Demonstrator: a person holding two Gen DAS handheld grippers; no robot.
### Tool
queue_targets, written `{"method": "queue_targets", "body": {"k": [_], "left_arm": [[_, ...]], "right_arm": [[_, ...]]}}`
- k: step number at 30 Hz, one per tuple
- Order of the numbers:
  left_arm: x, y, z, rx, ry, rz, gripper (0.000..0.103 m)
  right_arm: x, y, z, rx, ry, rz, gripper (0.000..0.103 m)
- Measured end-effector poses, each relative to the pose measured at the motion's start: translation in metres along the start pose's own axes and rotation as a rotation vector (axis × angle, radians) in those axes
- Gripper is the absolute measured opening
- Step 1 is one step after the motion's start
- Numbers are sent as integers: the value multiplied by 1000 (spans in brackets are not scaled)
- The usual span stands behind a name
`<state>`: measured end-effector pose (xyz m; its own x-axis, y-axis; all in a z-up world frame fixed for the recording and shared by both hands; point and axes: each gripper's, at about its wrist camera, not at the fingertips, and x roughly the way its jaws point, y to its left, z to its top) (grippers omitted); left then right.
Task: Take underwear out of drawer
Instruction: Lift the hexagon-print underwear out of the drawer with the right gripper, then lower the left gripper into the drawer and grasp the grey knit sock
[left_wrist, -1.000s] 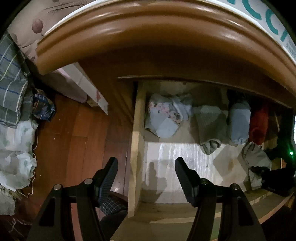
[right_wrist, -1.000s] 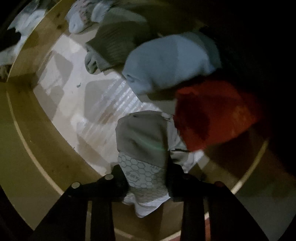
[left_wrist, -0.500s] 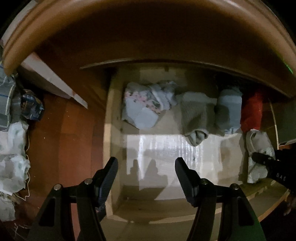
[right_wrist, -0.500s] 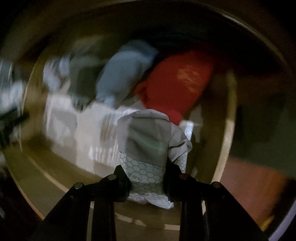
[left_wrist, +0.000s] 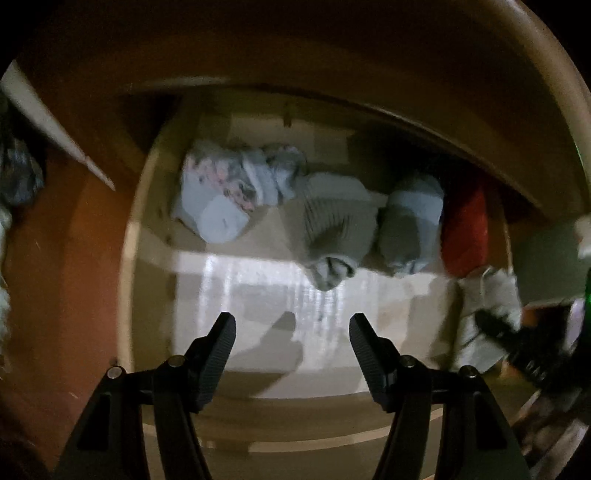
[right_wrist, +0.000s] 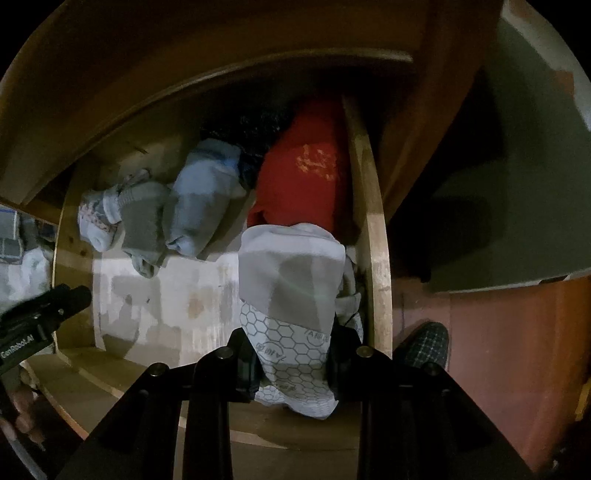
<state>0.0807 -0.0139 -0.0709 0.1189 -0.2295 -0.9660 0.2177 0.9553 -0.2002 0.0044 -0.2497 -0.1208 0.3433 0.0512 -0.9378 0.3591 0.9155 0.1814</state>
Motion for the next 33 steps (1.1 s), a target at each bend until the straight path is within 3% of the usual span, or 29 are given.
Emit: {"method": "queue_targets", "body": {"k": [7, 12, 16, 18, 22, 26, 30, 33], "left_arm": [[6, 11, 8, -118, 19, 8, 66], [18, 18, 8, -229, 60, -40, 66], [19, 12, 9, -183, 66, -11, 66], [15, 1, 11, -69, 57, 42, 66], [6, -29, 4, 308, 29, 218, 66], [6, -47, -8, 606, -17, 368, 66], [14, -65, -31, 945, -105, 528, 66], [21, -74, -49, 1178, -166, 586, 66]], "right_arm": [[-6, -8, 0, 19, 2, 10, 25], [-4, -4, 0, 2, 14, 16, 25], [-1, -4, -2, 3, 24, 21, 25], [-1, -5, -2, 6, 27, 26, 25], [2, -6, -2, 19, 35, 37, 25], [2, -6, -2, 19, 38, 33, 25], [2, -7, -3, 25, 43, 35, 25], [4, -8, -3, 28, 47, 39, 26]]}}
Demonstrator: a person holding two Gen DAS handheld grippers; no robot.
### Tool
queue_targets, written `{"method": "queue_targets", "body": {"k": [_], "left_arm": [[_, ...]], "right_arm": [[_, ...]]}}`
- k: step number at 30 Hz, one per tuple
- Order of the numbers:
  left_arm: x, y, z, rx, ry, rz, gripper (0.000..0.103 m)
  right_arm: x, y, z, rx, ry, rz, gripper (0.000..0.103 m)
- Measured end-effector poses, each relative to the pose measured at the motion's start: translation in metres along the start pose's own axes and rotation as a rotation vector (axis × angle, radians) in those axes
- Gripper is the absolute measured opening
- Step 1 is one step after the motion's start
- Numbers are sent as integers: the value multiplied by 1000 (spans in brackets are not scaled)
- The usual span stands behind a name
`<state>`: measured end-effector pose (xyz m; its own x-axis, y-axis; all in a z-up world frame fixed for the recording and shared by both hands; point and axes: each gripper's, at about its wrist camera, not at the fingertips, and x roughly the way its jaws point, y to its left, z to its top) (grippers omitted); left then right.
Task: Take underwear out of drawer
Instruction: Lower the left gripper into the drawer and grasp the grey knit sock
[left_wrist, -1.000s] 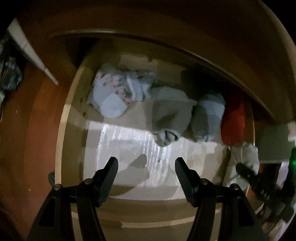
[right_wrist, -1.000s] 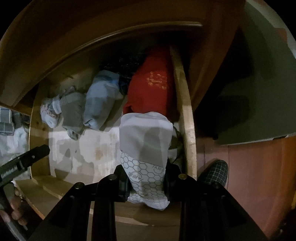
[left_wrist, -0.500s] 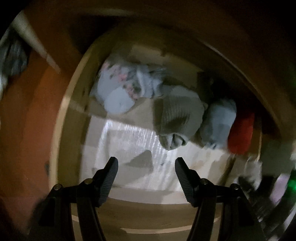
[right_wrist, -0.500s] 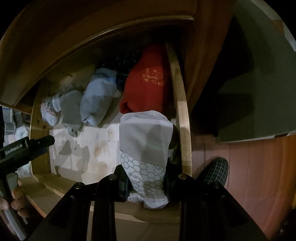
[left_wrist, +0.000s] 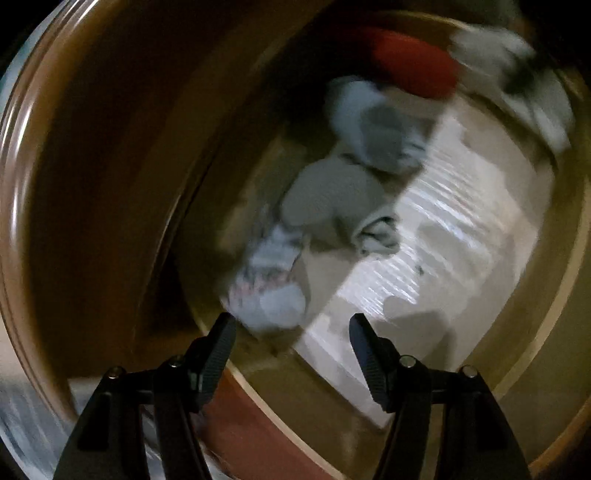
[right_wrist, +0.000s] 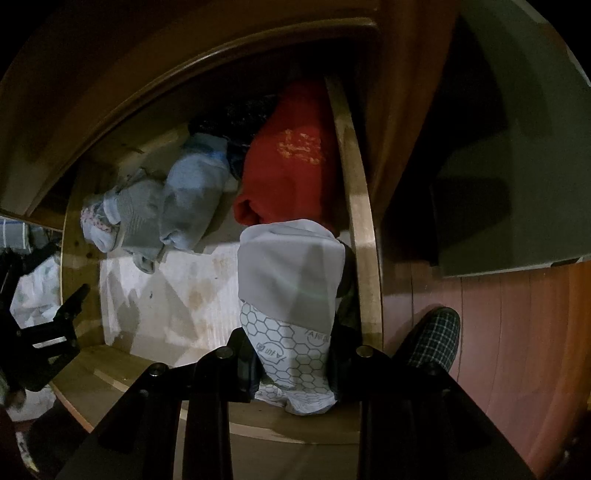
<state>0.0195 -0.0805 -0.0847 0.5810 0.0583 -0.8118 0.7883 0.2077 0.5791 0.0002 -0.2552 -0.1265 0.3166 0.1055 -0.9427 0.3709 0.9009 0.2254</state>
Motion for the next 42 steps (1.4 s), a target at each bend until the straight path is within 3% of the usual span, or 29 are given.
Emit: {"method": "queue_targets", "body": {"k": [4, 9, 16, 25, 27, 28, 33, 35, 37, 40, 42], "left_arm": [[5, -13, 1, 165, -52, 79, 66], [25, -14, 14, 276, -62, 123, 66], [43, -21, 20, 382, -104, 94, 64], [59, -22, 34, 409, -129, 44, 62], [59, -20, 38, 407, -130, 23, 56], [60, -18, 40, 396, -131, 2, 39], [65, -8, 44, 330, -104, -68, 25], [67, -2, 42, 305, -63, -114, 7], [79, 9, 38, 260, 0, -211, 6], [80, 7, 32, 251, 37, -254, 6], [76, 17, 28, 178, 55, -353, 6]], "right_arm": [[2, 0, 0, 3, 9, 3, 26], [3, -1, 0, 0, 16, 8, 26], [4, -3, -1, 0, 28, 20, 26], [4, -1, -2, -10, 37, 28, 27], [4, -2, -2, -2, 39, 33, 27], [4, -2, -1, -1, 40, 36, 27], [5, 0, -2, -11, 42, 35, 27], [4, 0, -2, -11, 43, 38, 28], [4, 0, -2, -9, 43, 39, 28], [4, 0, -3, -8, 43, 39, 28], [4, -1, -2, -8, 42, 41, 28]]}}
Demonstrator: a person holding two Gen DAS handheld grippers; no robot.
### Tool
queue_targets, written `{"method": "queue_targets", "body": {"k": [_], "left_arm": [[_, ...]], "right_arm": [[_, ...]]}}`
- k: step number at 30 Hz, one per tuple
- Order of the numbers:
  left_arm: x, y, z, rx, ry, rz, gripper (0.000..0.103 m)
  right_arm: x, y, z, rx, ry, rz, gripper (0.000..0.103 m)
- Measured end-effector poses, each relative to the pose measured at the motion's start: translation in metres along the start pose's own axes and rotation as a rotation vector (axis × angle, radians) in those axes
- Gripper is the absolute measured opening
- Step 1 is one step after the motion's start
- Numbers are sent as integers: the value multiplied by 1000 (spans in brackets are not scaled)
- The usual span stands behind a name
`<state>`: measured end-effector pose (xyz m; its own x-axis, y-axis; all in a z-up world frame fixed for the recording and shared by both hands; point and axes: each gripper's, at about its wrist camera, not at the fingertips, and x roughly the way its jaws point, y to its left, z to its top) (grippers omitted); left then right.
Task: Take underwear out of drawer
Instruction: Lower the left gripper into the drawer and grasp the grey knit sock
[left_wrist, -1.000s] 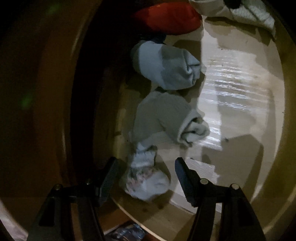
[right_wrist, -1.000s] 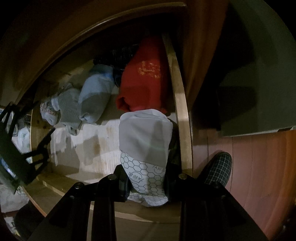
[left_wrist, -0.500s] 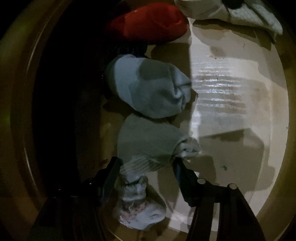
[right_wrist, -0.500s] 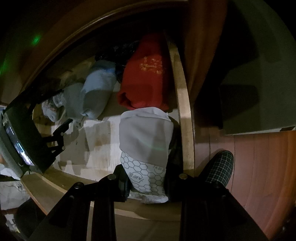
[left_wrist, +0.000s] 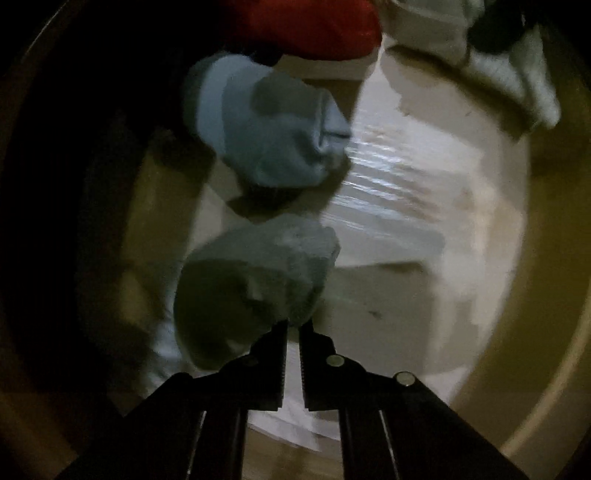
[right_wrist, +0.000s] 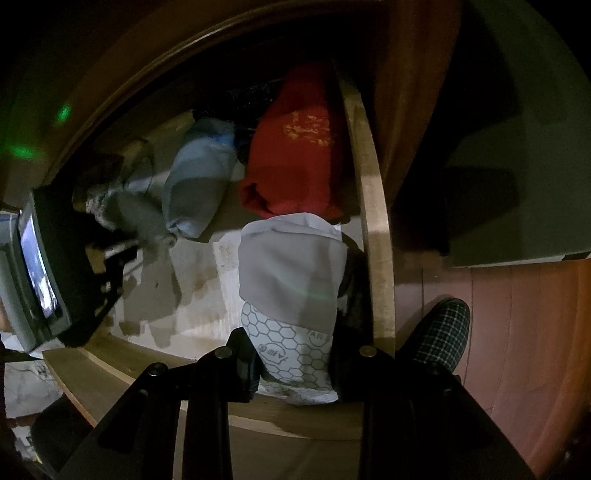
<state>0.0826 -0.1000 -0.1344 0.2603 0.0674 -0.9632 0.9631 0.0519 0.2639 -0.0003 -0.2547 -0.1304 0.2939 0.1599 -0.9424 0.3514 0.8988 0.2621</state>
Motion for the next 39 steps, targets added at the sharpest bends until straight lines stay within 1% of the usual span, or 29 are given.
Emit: {"method": "queue_targets", "body": {"k": [1, 2, 5, 6, 7, 8, 10, 12, 14, 16, 18, 19, 20, 23, 25, 26, 29, 31, 35, 38, 39], "left_arm": [[-5, 3, -4, -30, -15, -35, 6], [-8, 6, -8, -52, -23, -52, 6], [-19, 15, -17, -99, -53, -76, 6], [-24, 15, -18, -103, -67, -63, 6], [-27, 17, -20, -112, -80, -30, 9], [-31, 15, -21, -125, -89, -20, 9], [-34, 15, -21, -129, -83, -28, 10], [-36, 14, -21, -119, -82, -10, 18], [-40, 10, -20, -127, -68, -2, 40], [-45, 8, -20, -149, -75, -20, 48], [-49, 11, -21, -179, -85, -56, 51], [-51, 10, -20, -182, -85, -70, 57], [-51, 12, -18, -178, -83, -73, 59], [-49, -3, -4, -137, -85, -46, 59], [-50, -11, 5, -104, -90, -11, 59], [-47, -14, 4, -94, -87, -2, 59], [-39, -12, 15, -72, -79, 6, 59], [-34, -10, 20, -68, -77, 17, 59], [-29, 1, 26, -90, -104, 21, 65], [-23, -1, 30, -81, -102, 46, 69], [-24, -1, 30, -82, -117, 48, 70]], "right_arm": [[0, 0, 0, 2, 1, 2, 28], [0, -1, 0, 4, 1, 3, 28], [-1, -1, 0, 6, 2, 6, 28], [-1, 0, 0, 5, 2, 7, 28], [0, 1, 0, 2, 3, 7, 28], [0, 2, 0, -1, 4, 8, 28], [0, 4, 0, -7, 7, 10, 29], [0, 3, 0, -4, 9, 12, 29], [0, 2, 1, 1, 12, 15, 29], [-1, 1, 1, 3, 11, 17, 29], [-1, 2, 1, 2, 11, 17, 29], [-1, 2, 1, 3, 11, 17, 29], [-1, 2, 1, 4, 11, 16, 29], [-1, 3, 1, 0, 12, 14, 29], [0, 3, 0, 0, 12, 14, 29], [-1, 3, 0, -1, 12, 14, 29], [0, 2, 1, 2, 16, 15, 29], [1, 3, 1, 2, 17, 15, 29], [2, 3, 0, -2, 20, 17, 29], [2, 4, -1, -3, 21, 19, 30], [2, 4, -2, -4, 21, 19, 30]]}}
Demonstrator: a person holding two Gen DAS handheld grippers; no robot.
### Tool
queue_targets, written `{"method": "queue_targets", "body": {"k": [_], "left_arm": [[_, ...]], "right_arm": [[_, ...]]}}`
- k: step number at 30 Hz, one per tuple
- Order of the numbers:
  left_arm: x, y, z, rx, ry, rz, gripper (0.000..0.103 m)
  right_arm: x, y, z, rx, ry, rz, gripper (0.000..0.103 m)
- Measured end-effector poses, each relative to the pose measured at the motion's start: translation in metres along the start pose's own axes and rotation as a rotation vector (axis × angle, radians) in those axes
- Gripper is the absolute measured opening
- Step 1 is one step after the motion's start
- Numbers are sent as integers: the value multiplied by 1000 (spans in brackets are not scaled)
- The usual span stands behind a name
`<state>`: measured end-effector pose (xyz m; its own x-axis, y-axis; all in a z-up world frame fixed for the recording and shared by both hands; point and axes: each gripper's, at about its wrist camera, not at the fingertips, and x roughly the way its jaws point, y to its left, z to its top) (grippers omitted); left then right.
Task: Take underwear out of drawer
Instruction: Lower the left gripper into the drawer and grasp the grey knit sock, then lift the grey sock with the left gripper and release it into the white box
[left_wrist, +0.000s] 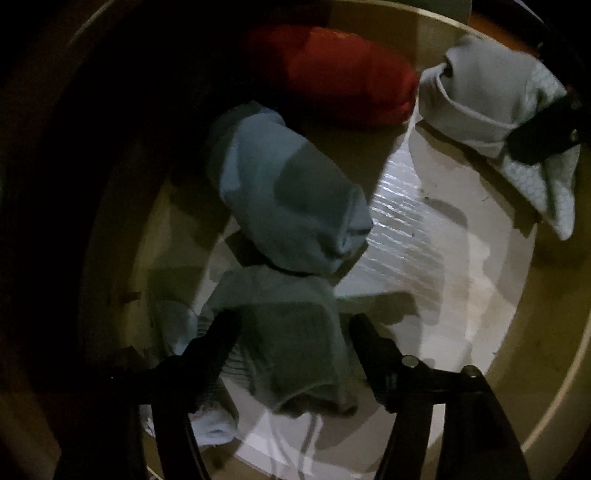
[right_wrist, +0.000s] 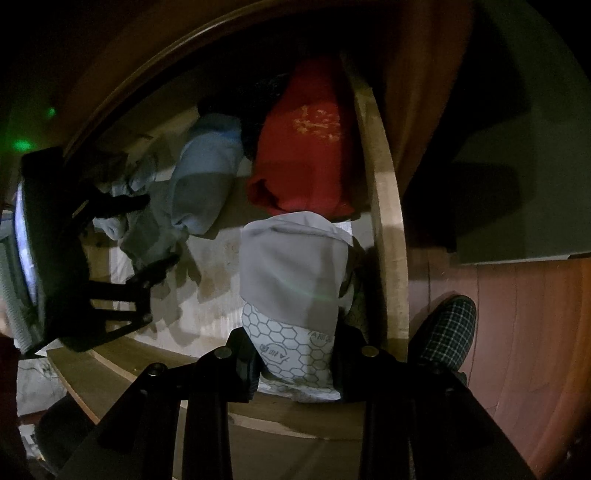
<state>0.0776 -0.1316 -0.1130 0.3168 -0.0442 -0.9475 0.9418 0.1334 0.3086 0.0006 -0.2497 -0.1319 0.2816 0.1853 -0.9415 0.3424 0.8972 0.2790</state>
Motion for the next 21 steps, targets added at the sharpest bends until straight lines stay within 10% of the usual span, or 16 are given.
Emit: {"method": "queue_targets", "body": {"k": [5, 11, 21], "left_arm": [[6, 12, 2, -67, 10, -57, 67], [-4, 24, -3, -107, 52, -78, 32], [-39, 7, -33, -140, 56, -143, 30]], "right_arm": [[0, 0, -1, 0, 2, 0, 30], [0, 0, 1, -5, 1, -4, 30], [3, 5, 3, -16, -1, -14, 30]]}}
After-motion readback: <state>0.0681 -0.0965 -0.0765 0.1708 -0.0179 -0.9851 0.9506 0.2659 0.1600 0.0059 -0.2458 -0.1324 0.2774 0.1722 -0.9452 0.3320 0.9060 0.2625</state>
